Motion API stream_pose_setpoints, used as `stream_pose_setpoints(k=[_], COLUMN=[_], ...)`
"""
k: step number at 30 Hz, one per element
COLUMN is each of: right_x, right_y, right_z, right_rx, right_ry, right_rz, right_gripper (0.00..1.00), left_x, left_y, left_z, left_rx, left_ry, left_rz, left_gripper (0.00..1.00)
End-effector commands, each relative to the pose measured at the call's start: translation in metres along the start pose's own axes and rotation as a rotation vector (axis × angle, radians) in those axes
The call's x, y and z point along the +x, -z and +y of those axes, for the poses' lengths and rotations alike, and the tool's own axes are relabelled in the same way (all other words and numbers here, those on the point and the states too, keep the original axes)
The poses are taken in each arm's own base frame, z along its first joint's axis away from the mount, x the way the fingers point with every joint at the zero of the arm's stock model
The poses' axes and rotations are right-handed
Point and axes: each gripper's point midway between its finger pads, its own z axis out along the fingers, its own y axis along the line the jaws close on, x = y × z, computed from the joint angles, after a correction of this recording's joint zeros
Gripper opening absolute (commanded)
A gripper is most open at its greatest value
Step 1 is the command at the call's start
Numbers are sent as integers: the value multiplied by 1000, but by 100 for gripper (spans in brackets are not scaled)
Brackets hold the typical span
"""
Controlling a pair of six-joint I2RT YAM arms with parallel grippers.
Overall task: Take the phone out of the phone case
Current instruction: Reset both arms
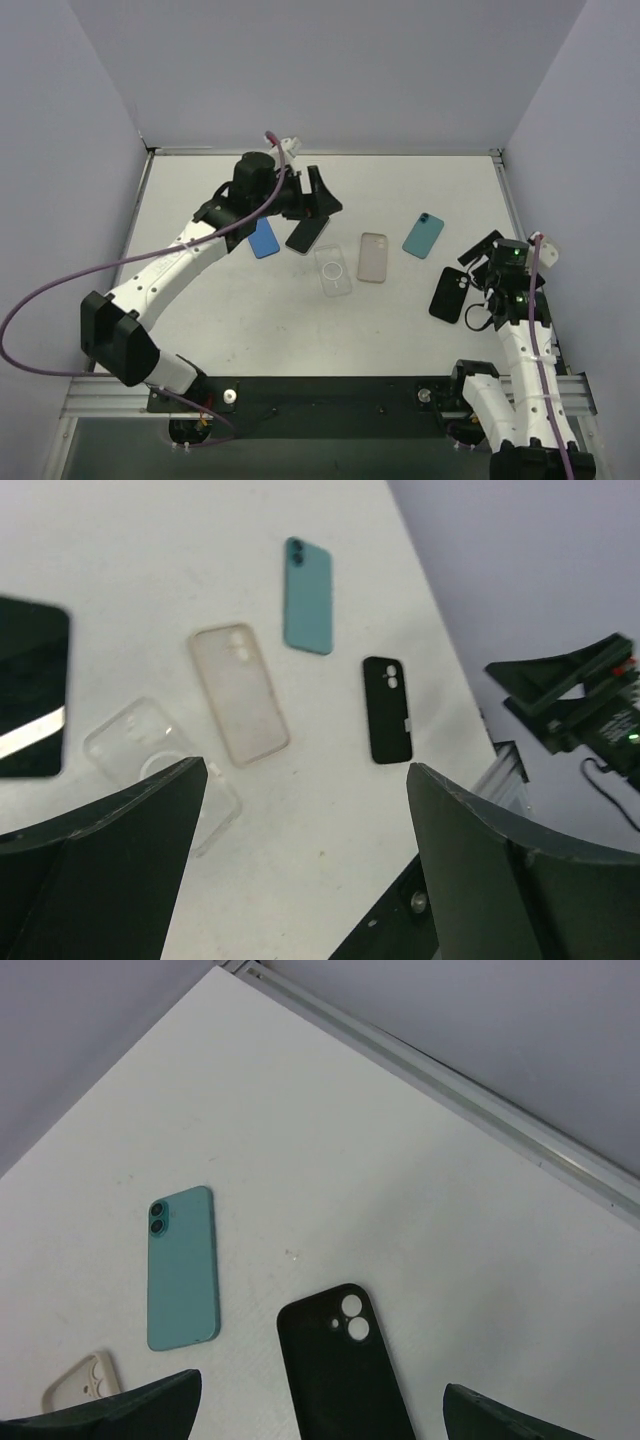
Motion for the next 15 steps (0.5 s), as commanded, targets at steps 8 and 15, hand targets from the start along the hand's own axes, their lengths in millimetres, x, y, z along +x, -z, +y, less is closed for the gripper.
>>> stream_pose_setpoints(k=[8,15], right_x=[-4,8], right_y=[-11,-15], right_z=[7,6], right_rx=[126,133], right_ry=[126,156], right_rz=[22,40], right_gripper=[100,100], left_x=[32,43], left_y=[104,132], left_z=[105,125], left_rx=[-333,-425], left_ry=[-36,1], left_rz=[-50,-94], left_gripper=[93,93])
